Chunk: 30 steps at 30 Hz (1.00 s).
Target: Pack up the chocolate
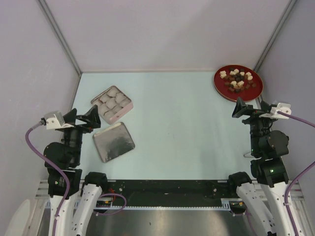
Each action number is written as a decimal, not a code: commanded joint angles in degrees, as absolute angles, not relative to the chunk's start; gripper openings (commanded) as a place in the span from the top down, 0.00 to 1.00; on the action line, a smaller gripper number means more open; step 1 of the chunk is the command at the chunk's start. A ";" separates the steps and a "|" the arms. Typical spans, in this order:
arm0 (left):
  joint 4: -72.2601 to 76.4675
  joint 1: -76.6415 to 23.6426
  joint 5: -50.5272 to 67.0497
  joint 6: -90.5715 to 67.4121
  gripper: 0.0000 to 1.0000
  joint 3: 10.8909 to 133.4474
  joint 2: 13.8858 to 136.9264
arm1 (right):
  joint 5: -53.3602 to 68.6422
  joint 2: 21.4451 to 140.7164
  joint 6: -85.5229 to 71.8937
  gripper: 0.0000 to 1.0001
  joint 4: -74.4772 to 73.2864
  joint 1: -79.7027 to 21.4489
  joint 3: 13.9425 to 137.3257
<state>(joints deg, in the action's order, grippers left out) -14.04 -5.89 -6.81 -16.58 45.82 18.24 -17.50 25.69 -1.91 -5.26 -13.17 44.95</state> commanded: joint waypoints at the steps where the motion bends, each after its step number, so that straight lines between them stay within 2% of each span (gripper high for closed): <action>1: -12.04 -6.15 -5.36 -17.49 0.00 45.62 19.42 | -17.14 26.02 -2.02 0.00 -2.55 -13.36 44.39; 16: -11.25 -6.15 -3.61 -16.17 0.00 44.91 26.45 | -14.59 29.61 -4.22 0.00 -2.81 -13.80 42.28; 23: -11.95 -6.24 -1.32 -18.02 0.00 46.23 40.67 | -14.06 32.43 -5.45 0.00 -4.48 -16.08 40.70; 30: -9.94 -6.15 2.81 -16.09 0.00 50.62 59.92 | -14.24 33.31 -4.92 0.00 -3.43 -18.54 38.41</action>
<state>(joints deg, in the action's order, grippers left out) -12.08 -5.89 -1.04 -16.97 46.37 53.82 -14.48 33.12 -4.51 -5.34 -17.34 39.00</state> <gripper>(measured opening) 0.996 0.995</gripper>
